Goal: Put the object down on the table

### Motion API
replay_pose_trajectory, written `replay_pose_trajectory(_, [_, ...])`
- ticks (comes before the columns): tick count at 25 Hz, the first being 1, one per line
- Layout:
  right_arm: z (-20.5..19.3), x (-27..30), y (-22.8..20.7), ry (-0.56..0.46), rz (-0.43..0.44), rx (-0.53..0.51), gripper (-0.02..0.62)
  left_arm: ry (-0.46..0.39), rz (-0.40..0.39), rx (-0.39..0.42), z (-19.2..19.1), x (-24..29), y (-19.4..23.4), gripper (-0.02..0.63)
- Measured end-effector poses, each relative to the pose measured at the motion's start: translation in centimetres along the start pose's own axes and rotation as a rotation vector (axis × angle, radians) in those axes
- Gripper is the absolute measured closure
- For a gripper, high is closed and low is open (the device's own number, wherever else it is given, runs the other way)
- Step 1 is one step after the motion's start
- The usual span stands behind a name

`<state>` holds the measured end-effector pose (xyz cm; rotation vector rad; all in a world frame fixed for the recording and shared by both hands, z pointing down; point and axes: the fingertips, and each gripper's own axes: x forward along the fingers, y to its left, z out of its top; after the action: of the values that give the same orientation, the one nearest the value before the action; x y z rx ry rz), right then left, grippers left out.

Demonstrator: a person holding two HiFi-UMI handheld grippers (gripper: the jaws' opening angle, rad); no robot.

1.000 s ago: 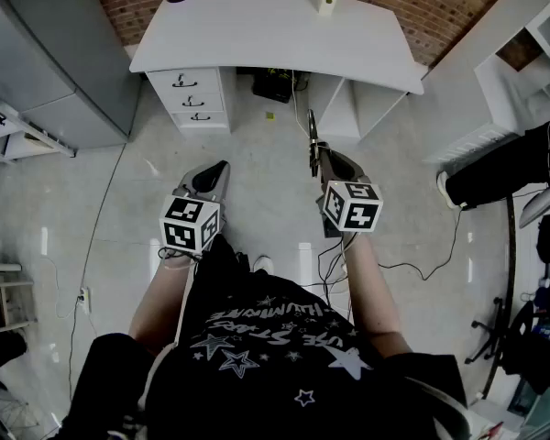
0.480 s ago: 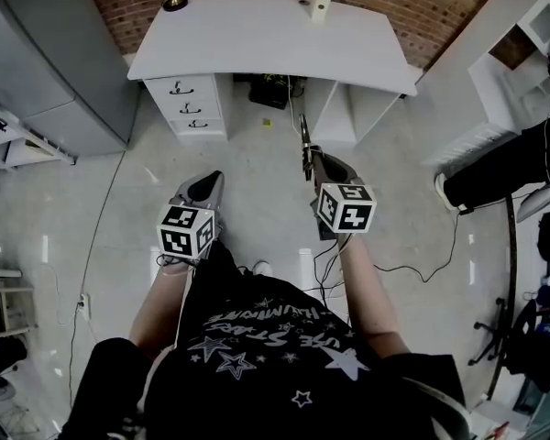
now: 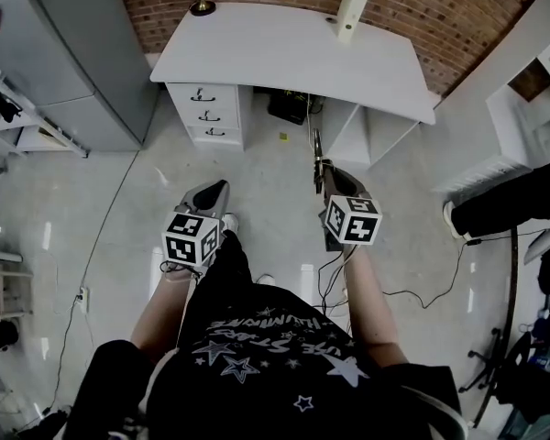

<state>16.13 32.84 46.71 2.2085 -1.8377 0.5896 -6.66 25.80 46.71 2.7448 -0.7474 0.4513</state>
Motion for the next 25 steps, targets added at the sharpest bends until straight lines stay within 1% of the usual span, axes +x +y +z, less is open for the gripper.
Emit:
replay_pose_trajectory(5, [1.0,3.6,0.8,0.024,0.011,-0.005,0.585,0.000,0.003,-0.026,0.7,1.8,3.5,0.584])
replay_pose_trajectory(12, [3.9,11.5,1.0,0.056,-0.004,-0.012,0.585,-0.001,-0.014,-0.054,3.5,7.3,10.5,0.584])
replay_pose_trajectory(18, [7.8,19.9,1.4,0.088,-0.024,-0.042,0.586,0.017,-0.034,-0.029,6.9,12.8,17.4,0.584])
replay_pose_trajectory(22, [10.8,24.5,2.4,0.080,-0.022,-0.047,0.586,0.022,-0.038,-0.044,8.8,15.3,21.9,0.584])
replay_pose_trajectory(25, [12.6,27.8,3.2,0.083,-0.025,-0.056,0.584,0.024,-0.046,-0.035,10.0,16.8,24.7,0.584])
